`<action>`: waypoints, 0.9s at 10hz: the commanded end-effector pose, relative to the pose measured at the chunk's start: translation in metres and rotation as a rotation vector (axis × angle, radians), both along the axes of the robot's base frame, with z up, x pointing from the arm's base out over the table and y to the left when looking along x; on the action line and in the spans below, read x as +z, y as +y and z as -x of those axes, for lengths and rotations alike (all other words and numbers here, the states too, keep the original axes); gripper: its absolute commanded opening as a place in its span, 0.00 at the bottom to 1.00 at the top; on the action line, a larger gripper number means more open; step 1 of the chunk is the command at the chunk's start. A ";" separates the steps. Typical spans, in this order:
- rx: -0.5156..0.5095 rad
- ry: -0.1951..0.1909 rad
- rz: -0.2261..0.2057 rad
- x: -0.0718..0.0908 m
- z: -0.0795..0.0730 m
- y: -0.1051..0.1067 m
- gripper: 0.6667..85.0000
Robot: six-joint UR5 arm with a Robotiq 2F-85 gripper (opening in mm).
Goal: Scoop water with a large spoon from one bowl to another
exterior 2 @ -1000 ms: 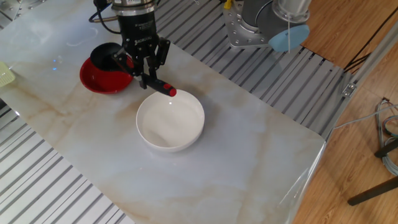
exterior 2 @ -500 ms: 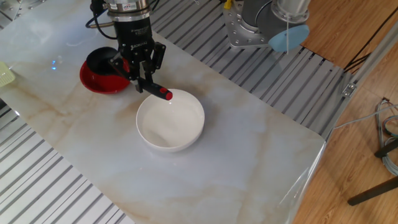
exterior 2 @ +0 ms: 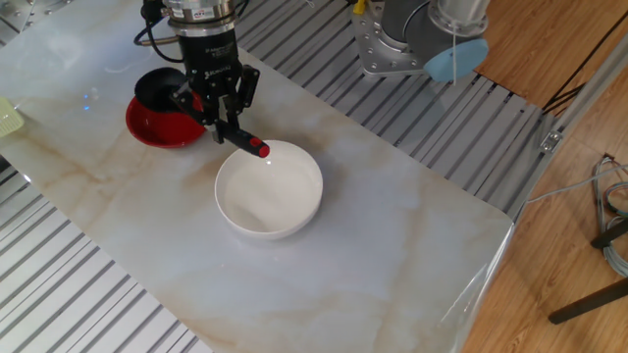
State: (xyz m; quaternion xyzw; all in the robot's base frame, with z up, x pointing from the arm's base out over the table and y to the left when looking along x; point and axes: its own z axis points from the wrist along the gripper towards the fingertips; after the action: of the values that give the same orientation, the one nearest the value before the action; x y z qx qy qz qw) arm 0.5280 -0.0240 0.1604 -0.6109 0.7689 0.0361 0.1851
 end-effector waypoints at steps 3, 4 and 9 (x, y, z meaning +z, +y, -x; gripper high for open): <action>0.001 -0.026 -0.030 -0.030 -0.011 -0.006 0.01; 0.003 -0.032 -0.035 -0.035 -0.014 -0.005 0.01; -0.015 -0.008 -0.018 -0.041 -0.009 -0.011 0.01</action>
State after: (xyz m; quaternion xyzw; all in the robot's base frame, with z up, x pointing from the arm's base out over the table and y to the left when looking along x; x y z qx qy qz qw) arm 0.5360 -0.0324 0.1220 -0.6092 0.7679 0.0391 0.1941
